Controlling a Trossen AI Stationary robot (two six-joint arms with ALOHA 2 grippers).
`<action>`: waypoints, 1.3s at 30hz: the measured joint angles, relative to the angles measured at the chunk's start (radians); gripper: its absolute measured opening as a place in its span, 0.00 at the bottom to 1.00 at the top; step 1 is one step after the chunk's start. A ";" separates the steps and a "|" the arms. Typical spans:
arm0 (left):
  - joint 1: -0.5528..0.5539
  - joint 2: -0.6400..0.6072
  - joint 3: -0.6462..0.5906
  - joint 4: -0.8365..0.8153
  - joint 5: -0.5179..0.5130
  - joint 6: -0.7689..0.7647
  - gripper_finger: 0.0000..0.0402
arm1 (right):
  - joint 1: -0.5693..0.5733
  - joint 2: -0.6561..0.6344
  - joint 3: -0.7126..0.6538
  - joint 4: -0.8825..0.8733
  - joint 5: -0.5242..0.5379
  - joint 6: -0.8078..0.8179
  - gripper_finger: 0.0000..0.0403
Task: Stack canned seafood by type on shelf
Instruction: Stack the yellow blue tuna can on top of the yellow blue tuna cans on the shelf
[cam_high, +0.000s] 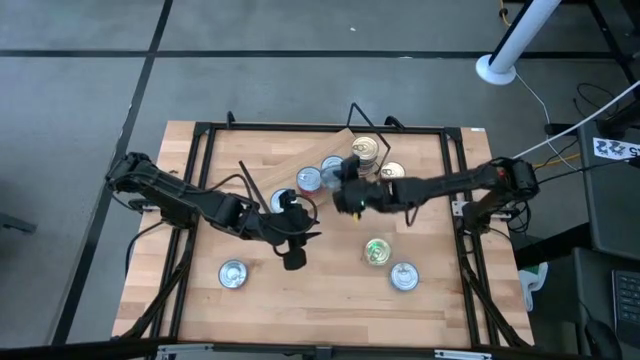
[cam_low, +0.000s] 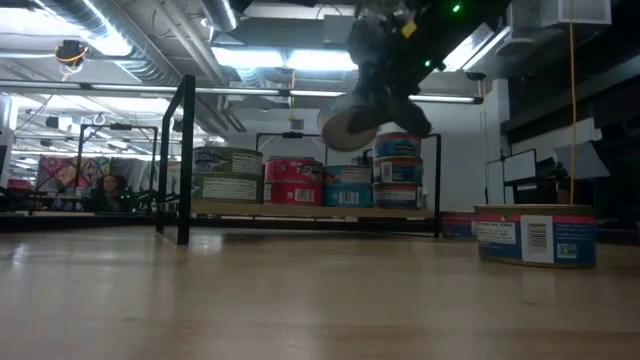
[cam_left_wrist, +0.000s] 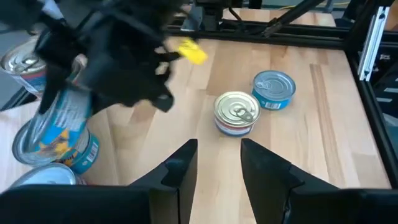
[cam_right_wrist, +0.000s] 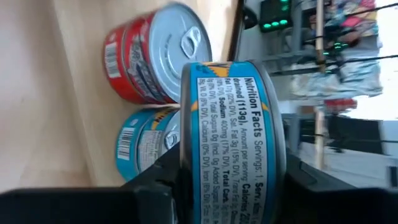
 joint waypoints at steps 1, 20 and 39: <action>0.000 0.000 0.000 0.000 0.000 0.010 0.29 | -0.022 0.000 0.000 0.003 -0.037 0.001 0.34; 0.000 0.001 -0.001 0.000 -0.003 0.013 0.29 | -0.184 0.000 -0.001 0.085 -0.216 0.003 0.33; 0.000 0.001 -0.001 0.001 -0.003 0.008 0.29 | -0.184 0.094 0.001 0.093 -0.130 -0.020 0.42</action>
